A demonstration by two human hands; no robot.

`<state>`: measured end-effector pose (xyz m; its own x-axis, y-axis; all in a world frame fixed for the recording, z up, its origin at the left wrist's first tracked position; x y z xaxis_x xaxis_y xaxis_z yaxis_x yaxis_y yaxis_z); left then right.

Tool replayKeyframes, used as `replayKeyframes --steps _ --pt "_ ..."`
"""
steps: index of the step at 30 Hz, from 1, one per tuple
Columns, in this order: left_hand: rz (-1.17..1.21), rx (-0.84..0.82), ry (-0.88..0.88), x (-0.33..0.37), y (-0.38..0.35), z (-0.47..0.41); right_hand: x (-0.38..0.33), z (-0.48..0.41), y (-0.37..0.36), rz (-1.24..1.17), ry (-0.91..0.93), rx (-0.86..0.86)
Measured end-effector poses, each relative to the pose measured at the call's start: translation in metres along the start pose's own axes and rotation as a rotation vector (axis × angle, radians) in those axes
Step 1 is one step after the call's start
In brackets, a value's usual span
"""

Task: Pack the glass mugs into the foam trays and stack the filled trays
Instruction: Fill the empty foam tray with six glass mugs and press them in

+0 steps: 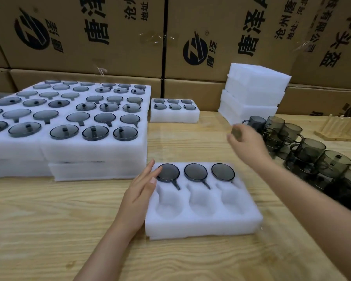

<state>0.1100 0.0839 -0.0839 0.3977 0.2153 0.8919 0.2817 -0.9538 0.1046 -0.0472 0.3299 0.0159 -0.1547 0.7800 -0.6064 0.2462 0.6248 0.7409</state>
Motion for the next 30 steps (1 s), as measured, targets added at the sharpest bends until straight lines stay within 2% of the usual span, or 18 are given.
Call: replayKeyframes --steps 3,5,8,10,19,27,30 --pt "-0.019 0.004 -0.011 0.001 0.001 0.000 0.050 -0.037 0.005 0.275 -0.133 -0.026" --pt "-0.025 0.010 -0.019 0.001 0.002 0.000 0.075 -0.048 0.003 0.360 -0.205 -0.059" --pt "-0.024 0.022 -0.029 0.001 0.002 0.000 0.087 -0.059 0.011 0.351 -0.244 0.067" --pt "-0.023 0.031 -0.032 0.001 0.003 0.000 0.084 -0.070 0.015 0.383 -0.201 0.119" --pt "-0.047 0.026 -0.039 0.003 0.003 0.001 0.066 -0.120 0.001 0.338 -0.154 -0.075" --pt "-0.068 0.025 -0.046 0.004 0.004 0.001 0.051 -0.122 -0.006 0.523 -0.183 -0.067" --pt "-0.061 0.023 -0.044 0.004 0.004 0.000 0.043 -0.116 -0.001 0.455 -0.165 -0.031"
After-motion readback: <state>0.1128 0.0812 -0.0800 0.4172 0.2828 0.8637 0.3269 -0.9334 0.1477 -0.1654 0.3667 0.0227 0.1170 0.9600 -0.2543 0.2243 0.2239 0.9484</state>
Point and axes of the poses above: each hand's wrist, its own z-axis away from the middle knuckle, its own y-axis out of the back of the hand, x = y × z, the point moved 7 cm from there along -z, towards the middle knuckle, and after that the axes turned 10 degrees about -y, right-handed, at the moved point
